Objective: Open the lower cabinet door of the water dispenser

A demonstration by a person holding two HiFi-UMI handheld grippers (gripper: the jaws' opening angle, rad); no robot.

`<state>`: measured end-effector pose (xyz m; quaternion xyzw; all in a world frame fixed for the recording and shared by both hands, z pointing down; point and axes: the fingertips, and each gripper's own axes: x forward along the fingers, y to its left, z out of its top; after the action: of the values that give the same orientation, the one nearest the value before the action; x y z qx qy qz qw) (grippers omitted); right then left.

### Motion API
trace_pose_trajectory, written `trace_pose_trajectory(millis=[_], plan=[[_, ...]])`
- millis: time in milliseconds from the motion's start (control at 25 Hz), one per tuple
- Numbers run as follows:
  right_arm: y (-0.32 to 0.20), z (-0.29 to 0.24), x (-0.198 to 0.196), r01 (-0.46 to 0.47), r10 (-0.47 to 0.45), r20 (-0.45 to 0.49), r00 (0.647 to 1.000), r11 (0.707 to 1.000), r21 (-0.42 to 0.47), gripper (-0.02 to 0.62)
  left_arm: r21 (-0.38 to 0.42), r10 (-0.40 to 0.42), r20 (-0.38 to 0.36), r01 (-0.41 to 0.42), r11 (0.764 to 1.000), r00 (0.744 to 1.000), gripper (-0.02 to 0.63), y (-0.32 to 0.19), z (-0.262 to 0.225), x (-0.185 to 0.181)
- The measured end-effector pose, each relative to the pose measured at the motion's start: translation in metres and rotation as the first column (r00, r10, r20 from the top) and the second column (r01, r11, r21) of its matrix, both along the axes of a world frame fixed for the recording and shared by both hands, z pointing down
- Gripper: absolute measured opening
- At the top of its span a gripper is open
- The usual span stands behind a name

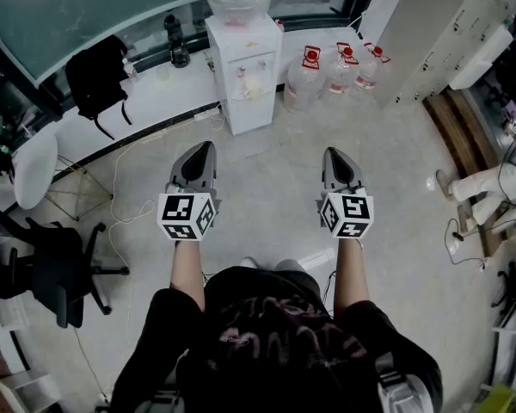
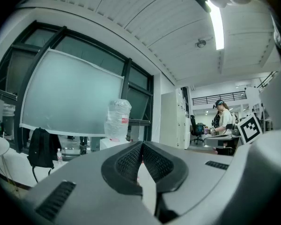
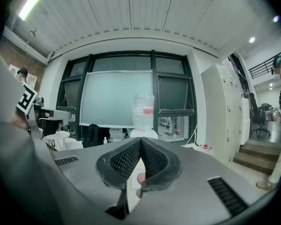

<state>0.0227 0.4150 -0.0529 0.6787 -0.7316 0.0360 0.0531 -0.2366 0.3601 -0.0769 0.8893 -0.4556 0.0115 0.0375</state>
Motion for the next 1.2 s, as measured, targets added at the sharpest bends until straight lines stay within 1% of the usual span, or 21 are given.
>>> trace_pose_trajectory(millis=[200,440,600,880,1080,1200], plan=[[-0.006,0.002,-0.007,0.002,-0.002,-0.007,1.000,1.000,-0.007,0.012,-0.008,0.003,0.001,-0.003,1.000,1.000,0.010,-0.004,0.004,-0.005],[-0.017,0.004,-0.014,0.002,-0.003,-0.019,1.000,1.000,-0.014,0.012,-0.017,0.012,-0.023,-0.012,1.000,1.000,0.010,-0.015,0.005,-0.010],[-0.027,0.008,-0.011,0.006,-0.006,-0.033,0.999,1.000,-0.018,0.012,-0.037,0.016,-0.038,-0.018,0.999,0.999,0.011,-0.028,0.013,-0.007],[-0.060,0.030,0.010,-0.008,0.007,-0.027,1.000,0.999,-0.049,0.012,-0.078,0.039,-0.024,-0.041,0.996,0.999,0.010,-0.063,0.038,0.017],[-0.107,0.042,0.043,0.007,-0.007,0.000,1.000,0.998,-0.067,0.014,-0.108,0.031,0.009,-0.030,0.994,0.999,0.011,-0.108,0.051,0.049],[-0.142,0.050,0.064,0.025,-0.024,0.012,1.000,0.995,-0.099,0.014,-0.125,0.017,0.025,-0.014,0.992,1.000,0.011,-0.142,0.054,0.069]])
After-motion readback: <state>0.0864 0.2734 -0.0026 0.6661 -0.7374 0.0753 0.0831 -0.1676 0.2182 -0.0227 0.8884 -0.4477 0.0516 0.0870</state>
